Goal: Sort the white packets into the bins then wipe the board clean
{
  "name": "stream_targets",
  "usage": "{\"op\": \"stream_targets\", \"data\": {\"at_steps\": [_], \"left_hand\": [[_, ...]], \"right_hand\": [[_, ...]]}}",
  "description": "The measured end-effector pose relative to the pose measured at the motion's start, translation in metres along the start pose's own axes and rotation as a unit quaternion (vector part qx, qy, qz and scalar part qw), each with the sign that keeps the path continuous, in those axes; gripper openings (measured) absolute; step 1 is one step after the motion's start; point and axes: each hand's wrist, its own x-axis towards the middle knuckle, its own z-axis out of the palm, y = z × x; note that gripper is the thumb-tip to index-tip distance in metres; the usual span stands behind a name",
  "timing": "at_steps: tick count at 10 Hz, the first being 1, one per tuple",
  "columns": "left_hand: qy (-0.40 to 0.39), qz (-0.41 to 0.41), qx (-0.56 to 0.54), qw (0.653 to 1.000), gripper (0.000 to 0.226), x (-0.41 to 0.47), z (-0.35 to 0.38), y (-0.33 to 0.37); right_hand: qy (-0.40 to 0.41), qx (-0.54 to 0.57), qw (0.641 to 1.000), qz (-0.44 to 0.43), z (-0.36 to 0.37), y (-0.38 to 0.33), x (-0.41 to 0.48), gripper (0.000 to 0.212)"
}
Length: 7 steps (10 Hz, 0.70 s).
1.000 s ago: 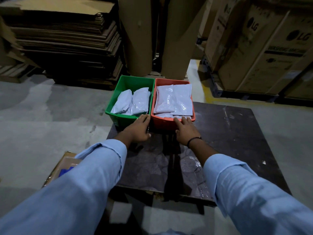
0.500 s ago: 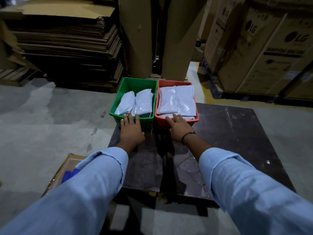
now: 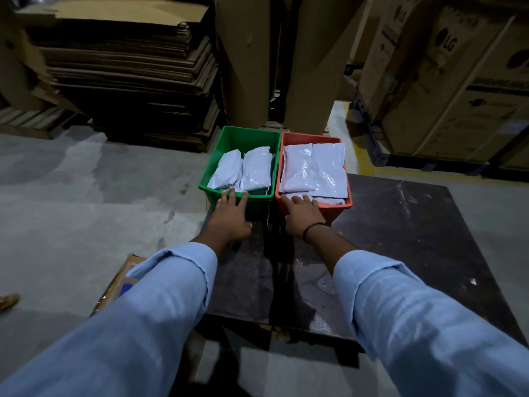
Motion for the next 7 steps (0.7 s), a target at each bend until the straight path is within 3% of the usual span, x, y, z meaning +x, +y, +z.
{"op": "stream_targets", "data": {"at_steps": [5,7], "left_hand": [[0.0,0.019,0.062,0.998,0.095,-0.005,-0.009,-0.003],[0.101,0.06,0.091,0.989,0.09,-0.023,-0.004,0.021]], "right_hand": [[-0.01,0.023,1.0,0.001,-0.006,-0.006,-0.004,0.069],[0.065,0.003,0.998,-0.02,-0.007,-0.006,-0.019,0.072]]}}
